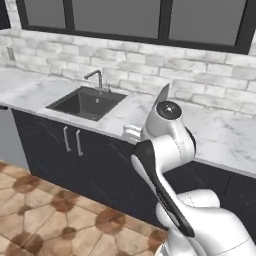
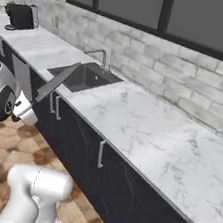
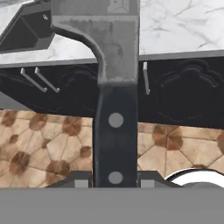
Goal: Move the cutting board and knife to the sink. Then move spray from the cabinet to the counter.
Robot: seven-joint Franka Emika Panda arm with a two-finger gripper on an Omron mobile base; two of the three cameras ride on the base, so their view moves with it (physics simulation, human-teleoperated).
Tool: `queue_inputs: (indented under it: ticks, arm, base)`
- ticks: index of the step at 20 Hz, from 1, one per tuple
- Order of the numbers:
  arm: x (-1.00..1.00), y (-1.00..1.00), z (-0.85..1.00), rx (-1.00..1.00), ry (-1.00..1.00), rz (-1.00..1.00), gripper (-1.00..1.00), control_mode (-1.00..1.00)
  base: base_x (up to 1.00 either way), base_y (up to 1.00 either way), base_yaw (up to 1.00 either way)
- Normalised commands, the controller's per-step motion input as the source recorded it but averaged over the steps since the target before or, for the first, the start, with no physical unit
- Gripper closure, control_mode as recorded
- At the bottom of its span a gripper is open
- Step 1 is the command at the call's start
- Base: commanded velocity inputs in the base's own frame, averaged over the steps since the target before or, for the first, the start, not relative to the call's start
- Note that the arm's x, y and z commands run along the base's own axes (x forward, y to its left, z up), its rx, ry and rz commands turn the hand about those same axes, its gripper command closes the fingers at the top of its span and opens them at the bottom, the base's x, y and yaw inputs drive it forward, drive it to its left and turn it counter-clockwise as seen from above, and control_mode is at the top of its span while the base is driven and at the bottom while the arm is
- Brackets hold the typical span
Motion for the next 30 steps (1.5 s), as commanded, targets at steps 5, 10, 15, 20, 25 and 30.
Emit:
queue_inputs:
  ticks: [5, 10, 15, 20, 25, 30]
  arm:
    - [0.0, 0.0, 0.0, 0.0, 0.0, 0.0, 1.0, 1.0]
    - [0.0, 0.0, 0.0, 0.0, 0.0, 0.0, 1.0, 1.0]
    - [0.0, 0.0, 0.0, 0.0, 0.0, 0.0, 1.0, 1.0]
    - [0.0, 0.0, 0.0, 0.0, 0.0, 0.0, 1.0, 1.0]
    - [0.0, 0.0, 0.0, 0.0, 0.0, 0.0, 1.0, 1.0]
    - [0.0, 0.0, 0.0, 0.0, 0.0, 0.0, 1.0, 1.0]
  base:
    - [1.0, 1.0, -0.5]
    - [1.0, 1.0, -0.48]
    - [1.0, 1.0, -0.45]
    - [0.8, 1.0, -0.44]
    - [0.02, 1.0, -0.54]
    - [0.04, 0.47, -0.28]
